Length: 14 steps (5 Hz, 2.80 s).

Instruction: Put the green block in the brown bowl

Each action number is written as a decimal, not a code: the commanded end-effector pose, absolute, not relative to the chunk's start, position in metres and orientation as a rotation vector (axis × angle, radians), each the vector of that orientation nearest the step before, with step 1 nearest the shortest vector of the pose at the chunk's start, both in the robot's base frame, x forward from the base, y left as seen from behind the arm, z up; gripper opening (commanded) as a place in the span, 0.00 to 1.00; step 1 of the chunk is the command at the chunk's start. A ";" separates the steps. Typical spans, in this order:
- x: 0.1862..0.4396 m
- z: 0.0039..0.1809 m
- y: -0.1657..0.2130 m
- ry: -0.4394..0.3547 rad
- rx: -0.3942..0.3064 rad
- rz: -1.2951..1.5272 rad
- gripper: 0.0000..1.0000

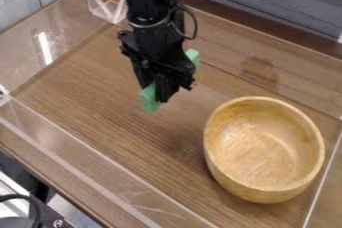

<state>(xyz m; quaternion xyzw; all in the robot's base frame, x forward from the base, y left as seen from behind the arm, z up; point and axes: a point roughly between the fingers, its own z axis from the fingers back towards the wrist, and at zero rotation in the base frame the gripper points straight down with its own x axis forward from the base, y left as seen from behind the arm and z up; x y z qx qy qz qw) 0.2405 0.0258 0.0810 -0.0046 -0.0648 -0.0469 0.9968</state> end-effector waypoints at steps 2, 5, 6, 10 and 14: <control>0.252 0.082 0.031 -0.189 0.009 -0.107 0.00; 0.239 0.097 -0.010 -0.192 -0.027 -0.141 0.00; 0.235 0.101 -0.032 -0.194 -0.041 -0.159 0.00; 0.226 0.081 -0.110 -0.199 -0.051 -0.195 0.00; 0.224 0.076 -0.119 -0.190 -0.076 -0.174 0.00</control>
